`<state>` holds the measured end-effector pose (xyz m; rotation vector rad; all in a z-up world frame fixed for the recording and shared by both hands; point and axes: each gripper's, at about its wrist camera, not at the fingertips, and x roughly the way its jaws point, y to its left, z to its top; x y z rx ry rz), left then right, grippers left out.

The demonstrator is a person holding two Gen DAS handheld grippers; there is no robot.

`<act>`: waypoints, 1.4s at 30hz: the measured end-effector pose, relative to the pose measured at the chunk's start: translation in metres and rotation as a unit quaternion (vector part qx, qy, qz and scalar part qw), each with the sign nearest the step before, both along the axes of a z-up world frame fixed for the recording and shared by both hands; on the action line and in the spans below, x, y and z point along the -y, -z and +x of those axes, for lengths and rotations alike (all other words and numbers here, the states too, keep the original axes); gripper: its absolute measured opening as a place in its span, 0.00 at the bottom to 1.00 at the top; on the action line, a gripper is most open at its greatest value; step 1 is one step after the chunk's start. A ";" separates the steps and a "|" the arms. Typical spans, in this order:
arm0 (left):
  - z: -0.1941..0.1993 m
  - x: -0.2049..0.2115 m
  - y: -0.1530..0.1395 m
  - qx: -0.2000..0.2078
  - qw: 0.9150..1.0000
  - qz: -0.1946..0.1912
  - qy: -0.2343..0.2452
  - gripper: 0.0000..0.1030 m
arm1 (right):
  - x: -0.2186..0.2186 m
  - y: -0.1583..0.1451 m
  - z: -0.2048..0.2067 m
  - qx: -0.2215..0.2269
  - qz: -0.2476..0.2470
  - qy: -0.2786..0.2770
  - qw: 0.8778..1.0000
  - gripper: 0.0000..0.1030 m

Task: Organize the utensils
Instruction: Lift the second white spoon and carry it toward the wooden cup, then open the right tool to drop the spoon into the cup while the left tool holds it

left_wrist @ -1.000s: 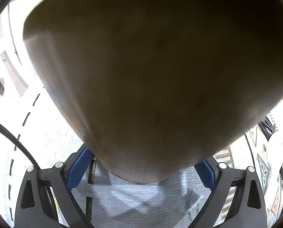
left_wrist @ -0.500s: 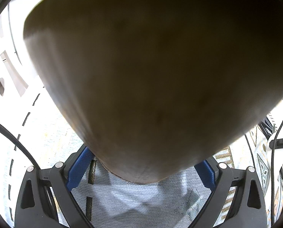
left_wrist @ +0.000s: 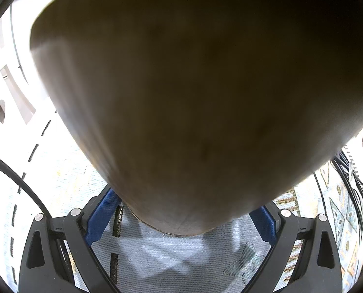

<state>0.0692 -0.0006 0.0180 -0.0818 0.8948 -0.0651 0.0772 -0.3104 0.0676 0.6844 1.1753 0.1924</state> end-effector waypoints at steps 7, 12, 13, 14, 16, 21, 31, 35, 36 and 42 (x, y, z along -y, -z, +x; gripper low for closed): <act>0.001 -0.001 0.001 0.000 1.000 -0.001 0.000 0.94 | -0.015 -0.100 0.017 0.160 0.049 0.000 0.986 0.07; 0.001 -0.002 0.001 0.000 1.000 -0.001 0.000 0.94 | -0.045 -0.162 0.029 0.262 0.077 -0.022 0.962 0.07; 0.001 -0.002 0.001 0.000 1.000 -0.001 0.000 0.94 | -0.054 -0.172 0.033 0.276 0.087 -0.030 0.957 0.07; 0.001 -0.002 0.001 0.000 1.000 -0.001 0.000 0.94 | -0.059 -0.177 0.035 0.284 0.095 -0.036 0.953 0.07; 0.001 -0.001 0.001 0.000 1.000 -0.001 0.000 0.94 | -0.077 -0.186 0.043 0.296 0.106 -0.053 0.948 0.07; 0.001 -0.001 0.001 0.000 1.000 -0.001 0.000 0.94 | -0.131 -0.188 0.056 0.314 0.077 -0.090 0.942 0.07; 0.001 -0.001 0.001 0.000 1.000 -0.001 0.000 0.94 | -0.210 -0.158 0.062 0.323 -0.064 -0.167 0.929 0.07; 0.001 -0.001 0.001 0.000 1.000 -0.001 0.000 0.94 | -0.217 -0.149 0.062 0.322 -0.083 -0.176 0.927 0.07; 0.001 -0.001 0.001 0.000 1.000 -0.001 0.000 0.94 | -0.217 -0.148 0.064 0.321 -0.086 -0.177 0.927 0.07; 0.001 -0.001 0.001 0.000 1.000 -0.001 0.000 0.94 | -0.221 -0.142 0.066 0.313 -0.098 -0.186 0.926 0.07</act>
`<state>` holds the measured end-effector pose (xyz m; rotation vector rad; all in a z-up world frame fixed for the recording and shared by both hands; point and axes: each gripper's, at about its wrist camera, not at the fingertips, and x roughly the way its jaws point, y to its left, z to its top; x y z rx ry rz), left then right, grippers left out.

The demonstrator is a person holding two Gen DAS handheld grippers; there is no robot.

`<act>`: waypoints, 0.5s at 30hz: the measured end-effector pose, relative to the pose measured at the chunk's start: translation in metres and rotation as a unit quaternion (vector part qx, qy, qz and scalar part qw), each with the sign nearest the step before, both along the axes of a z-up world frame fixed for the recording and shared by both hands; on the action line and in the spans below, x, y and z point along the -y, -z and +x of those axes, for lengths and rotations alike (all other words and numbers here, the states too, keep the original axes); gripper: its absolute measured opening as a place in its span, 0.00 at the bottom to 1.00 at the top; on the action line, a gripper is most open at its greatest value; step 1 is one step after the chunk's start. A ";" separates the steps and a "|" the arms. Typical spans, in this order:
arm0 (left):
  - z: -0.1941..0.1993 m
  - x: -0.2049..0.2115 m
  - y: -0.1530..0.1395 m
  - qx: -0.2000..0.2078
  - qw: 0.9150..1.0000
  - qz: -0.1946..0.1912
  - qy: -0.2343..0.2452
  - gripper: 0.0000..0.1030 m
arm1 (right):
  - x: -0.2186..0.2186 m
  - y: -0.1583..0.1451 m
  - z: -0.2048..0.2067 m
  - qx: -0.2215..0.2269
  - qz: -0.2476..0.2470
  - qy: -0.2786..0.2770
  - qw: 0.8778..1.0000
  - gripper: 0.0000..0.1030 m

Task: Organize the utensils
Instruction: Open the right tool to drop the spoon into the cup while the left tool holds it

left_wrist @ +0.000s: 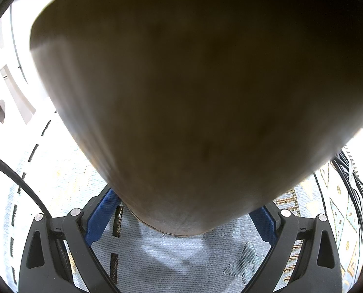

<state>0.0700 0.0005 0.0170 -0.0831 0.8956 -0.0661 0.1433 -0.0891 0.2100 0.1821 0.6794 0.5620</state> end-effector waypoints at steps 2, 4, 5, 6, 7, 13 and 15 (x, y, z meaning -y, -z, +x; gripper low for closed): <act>0.000 0.000 0.000 0.000 1.000 0.000 0.000 0.94 | -0.002 0.003 0.000 -0.004 -0.005 -0.005 1.000 0.07; 0.000 0.000 0.000 0.000 1.000 0.000 0.000 0.94 | -0.004 0.005 0.002 -0.010 -0.009 -0.008 1.000 0.07; 0.000 0.000 0.000 0.000 1.000 0.000 0.000 0.94 | -0.006 0.007 0.003 -0.016 -0.012 -0.010 1.000 0.09; 0.000 0.000 0.000 0.000 1.000 0.000 0.000 0.94 | -0.007 0.008 0.004 -0.024 -0.015 -0.013 1.000 0.16; 0.000 0.000 0.000 0.000 1.000 0.000 0.000 0.94 | -0.009 0.009 0.006 -0.035 -0.019 -0.019 0.999 0.23; 0.000 -0.001 -0.001 -0.001 1.000 -0.001 0.000 0.94 | 0.005 -0.012 0.000 -0.010 0.002 -0.018 1.000 0.47; 0.000 -0.001 -0.001 -0.001 1.000 -0.001 0.000 0.94 | 0.018 -0.025 -0.003 -0.001 0.017 -0.008 1.000 0.48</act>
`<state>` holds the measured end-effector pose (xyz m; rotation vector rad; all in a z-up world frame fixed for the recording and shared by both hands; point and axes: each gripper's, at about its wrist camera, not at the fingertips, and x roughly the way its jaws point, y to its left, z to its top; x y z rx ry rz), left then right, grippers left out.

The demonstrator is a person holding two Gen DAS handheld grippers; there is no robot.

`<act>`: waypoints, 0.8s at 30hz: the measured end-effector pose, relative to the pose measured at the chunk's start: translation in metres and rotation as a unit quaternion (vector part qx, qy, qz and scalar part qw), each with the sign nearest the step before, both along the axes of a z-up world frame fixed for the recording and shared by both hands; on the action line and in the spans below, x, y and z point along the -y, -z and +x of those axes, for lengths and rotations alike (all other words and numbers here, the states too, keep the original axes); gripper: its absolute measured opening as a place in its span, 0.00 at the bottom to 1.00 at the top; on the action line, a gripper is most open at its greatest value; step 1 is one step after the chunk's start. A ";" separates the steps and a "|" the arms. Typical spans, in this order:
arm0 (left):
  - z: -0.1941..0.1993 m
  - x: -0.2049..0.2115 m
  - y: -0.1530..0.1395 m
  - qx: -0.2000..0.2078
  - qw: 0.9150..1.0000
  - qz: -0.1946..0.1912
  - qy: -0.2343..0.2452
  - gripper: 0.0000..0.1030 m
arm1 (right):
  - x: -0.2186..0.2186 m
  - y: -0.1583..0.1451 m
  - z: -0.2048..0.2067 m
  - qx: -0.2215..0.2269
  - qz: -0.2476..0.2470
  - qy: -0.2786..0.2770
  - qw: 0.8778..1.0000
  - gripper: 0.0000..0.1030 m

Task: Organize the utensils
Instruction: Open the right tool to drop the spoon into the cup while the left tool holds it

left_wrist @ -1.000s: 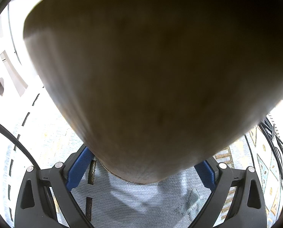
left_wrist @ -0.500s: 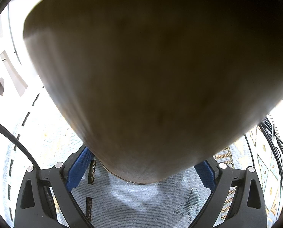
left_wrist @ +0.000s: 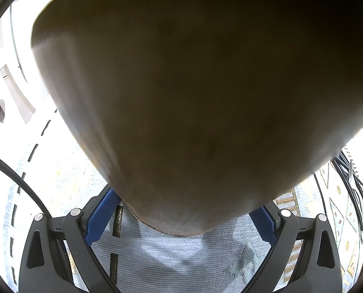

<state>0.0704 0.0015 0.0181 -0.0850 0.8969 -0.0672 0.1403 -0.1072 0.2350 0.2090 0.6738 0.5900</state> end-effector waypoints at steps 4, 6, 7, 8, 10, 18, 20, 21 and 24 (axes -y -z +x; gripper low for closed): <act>0.000 0.000 0.000 0.000 1.000 0.000 0.000 0.94 | 0.028 -0.022 -0.008 0.012 0.033 0.024 0.999 0.53; 0.000 0.000 0.000 0.000 1.000 0.000 0.000 0.94 | 0.041 -0.029 -0.010 0.013 0.050 0.030 0.998 0.53; 0.000 0.000 0.000 0.000 1.000 0.000 0.000 0.94 | 0.049 -0.032 -0.011 0.012 0.061 0.033 0.998 0.54; 0.000 0.000 0.000 0.000 1.000 0.000 0.000 0.94 | 0.057 -0.036 -0.013 0.012 0.069 0.037 0.997 0.54; 0.000 0.000 0.000 0.000 1.000 0.000 0.000 0.94 | 0.072 -0.039 -0.016 0.008 0.079 0.047 0.996 0.54; 0.000 0.000 0.000 0.000 1.000 0.000 0.000 0.94 | 0.130 -0.027 -0.034 -0.016 0.066 0.102 0.992 0.54; 0.000 0.000 0.000 0.000 1.000 0.000 0.000 0.94 | 0.145 -0.018 -0.039 -0.027 0.053 0.117 0.991 0.54; 0.000 0.000 0.000 0.000 1.000 0.000 0.000 0.94 | 0.154 -0.012 -0.042 -0.034 0.043 0.127 0.990 0.54; 0.000 0.001 0.000 0.000 1.000 0.000 0.000 0.94 | 0.175 0.006 -0.049 -0.056 0.016 0.148 0.987 0.54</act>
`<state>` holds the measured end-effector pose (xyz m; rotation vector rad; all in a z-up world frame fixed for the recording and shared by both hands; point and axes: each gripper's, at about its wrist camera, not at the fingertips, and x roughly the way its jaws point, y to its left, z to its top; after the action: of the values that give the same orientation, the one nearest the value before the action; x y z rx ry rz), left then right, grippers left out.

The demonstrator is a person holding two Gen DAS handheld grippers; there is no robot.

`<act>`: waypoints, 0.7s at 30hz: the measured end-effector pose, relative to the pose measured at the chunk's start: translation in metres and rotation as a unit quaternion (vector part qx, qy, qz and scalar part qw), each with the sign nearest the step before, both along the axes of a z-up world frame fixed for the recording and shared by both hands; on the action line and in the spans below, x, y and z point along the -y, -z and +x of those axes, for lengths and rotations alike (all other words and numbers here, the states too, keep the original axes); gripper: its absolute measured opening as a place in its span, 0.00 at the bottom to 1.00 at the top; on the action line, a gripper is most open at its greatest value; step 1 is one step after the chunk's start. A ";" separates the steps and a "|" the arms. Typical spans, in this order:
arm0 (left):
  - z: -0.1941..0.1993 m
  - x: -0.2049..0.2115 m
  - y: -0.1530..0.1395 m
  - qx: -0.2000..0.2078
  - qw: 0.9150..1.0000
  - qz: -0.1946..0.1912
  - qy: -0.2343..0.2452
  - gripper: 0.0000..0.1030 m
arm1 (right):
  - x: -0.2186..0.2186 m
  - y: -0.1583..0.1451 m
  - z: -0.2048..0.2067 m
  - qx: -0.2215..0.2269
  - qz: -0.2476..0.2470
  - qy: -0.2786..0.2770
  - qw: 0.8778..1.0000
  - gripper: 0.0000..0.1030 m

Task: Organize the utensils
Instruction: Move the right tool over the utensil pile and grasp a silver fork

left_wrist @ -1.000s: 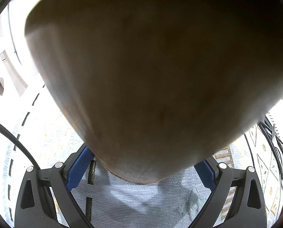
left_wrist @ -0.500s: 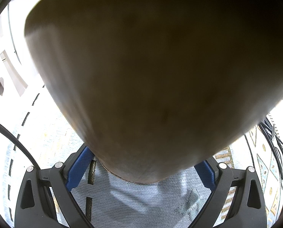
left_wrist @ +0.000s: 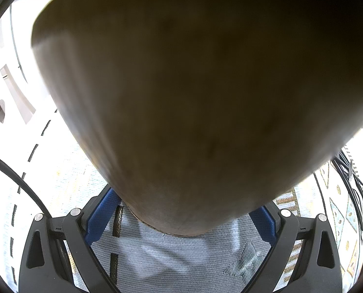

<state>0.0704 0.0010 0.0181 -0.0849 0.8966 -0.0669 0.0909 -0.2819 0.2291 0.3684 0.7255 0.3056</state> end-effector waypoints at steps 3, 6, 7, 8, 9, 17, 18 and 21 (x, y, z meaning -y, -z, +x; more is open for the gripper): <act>0.000 0.000 0.000 0.000 1.000 0.000 0.000 0.94 | 0.020 0.022 -0.005 -0.034 -0.026 0.022 0.999 0.51; 0.000 0.000 0.000 0.000 1.000 0.000 0.000 0.94 | 0.036 0.051 -0.007 -0.082 -0.052 0.038 0.995 0.42; 0.000 0.000 0.000 0.000 1.000 0.000 0.000 0.94 | 0.039 0.061 -0.006 -0.098 -0.062 0.043 0.992 0.41; 0.000 0.000 0.000 0.000 1.000 0.000 0.000 0.94 | 0.043 0.073 -0.006 -0.119 -0.072 0.048 0.989 0.38; 0.000 0.000 0.000 0.000 1.000 0.000 0.000 0.94 | 0.045 0.086 -0.005 -0.141 -0.080 0.054 0.985 0.35; 0.001 -0.001 0.000 0.000 1.000 0.003 0.000 0.94 | 0.077 0.177 -0.021 -0.298 -0.070 0.060 0.950 0.27; 0.001 0.000 0.000 0.000 1.000 0.003 0.000 0.94 | 0.080 0.183 -0.022 -0.307 -0.065 0.059 0.948 0.27; 0.001 0.000 0.000 0.000 1.000 0.003 0.000 0.94 | 0.089 0.198 -0.022 -0.328 -0.054 0.054 0.942 0.27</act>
<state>0.0710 0.0011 0.0180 -0.0801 0.8964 -0.0644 0.0688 -0.3711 0.0316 0.4071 1.3660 0.0274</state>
